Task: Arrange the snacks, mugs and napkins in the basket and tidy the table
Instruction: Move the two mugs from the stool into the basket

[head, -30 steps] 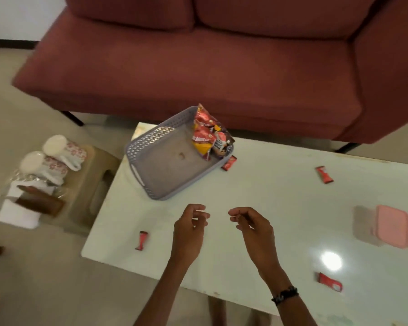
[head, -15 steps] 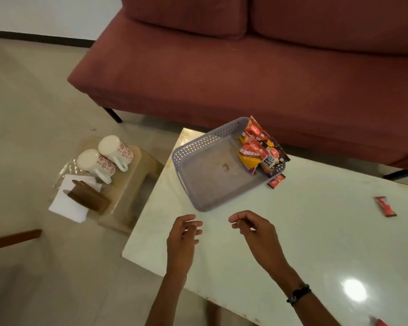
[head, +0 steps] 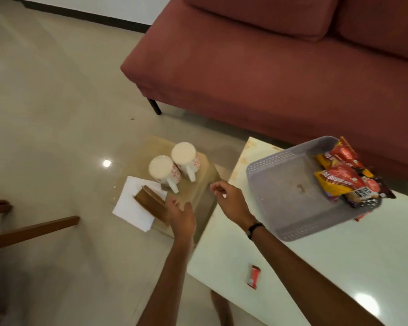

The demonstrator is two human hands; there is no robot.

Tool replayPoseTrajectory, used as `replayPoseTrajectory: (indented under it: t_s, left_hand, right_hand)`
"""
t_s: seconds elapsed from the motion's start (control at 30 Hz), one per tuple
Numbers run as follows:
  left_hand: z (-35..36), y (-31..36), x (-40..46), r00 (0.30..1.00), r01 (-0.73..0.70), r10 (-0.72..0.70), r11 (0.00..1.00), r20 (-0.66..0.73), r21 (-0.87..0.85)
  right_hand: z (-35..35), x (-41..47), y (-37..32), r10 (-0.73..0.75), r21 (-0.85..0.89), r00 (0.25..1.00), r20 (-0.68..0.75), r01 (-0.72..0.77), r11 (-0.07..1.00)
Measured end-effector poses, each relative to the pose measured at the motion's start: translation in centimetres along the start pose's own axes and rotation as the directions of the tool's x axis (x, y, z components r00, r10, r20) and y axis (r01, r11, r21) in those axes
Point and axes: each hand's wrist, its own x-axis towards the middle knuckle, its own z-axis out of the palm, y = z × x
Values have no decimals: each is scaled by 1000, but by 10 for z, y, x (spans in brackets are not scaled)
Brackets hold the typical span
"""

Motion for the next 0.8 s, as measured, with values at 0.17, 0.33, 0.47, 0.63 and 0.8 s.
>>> replayPoseTrajectory:
  t_s: [0.17,0.33,0.47,0.63,0.8]
  left_hand:
    - [3,2,63,999,9,-10,1000,49,27]
    - [10,-14,101,993,35,-37,999,110,24]
    - [11,-13,108,997,-4,2,1000,79,20]
    - [6,-2,101,991,-105,105,994,83,-5]
    - [20,7,82,959,-196,188,980,211,21]
  right_hand:
    - [55,62,-16,49,-27,999,5,-48,998]
    - [86,93,-7,60,-22,998,25,-59,998]
    - [91,95,-1,4,23,1000,-15,-3,1000]
    - [79,84,3,-23,63,998,-60,27,998]
    - [38,47,10,-3,150,985,-170,29,988]
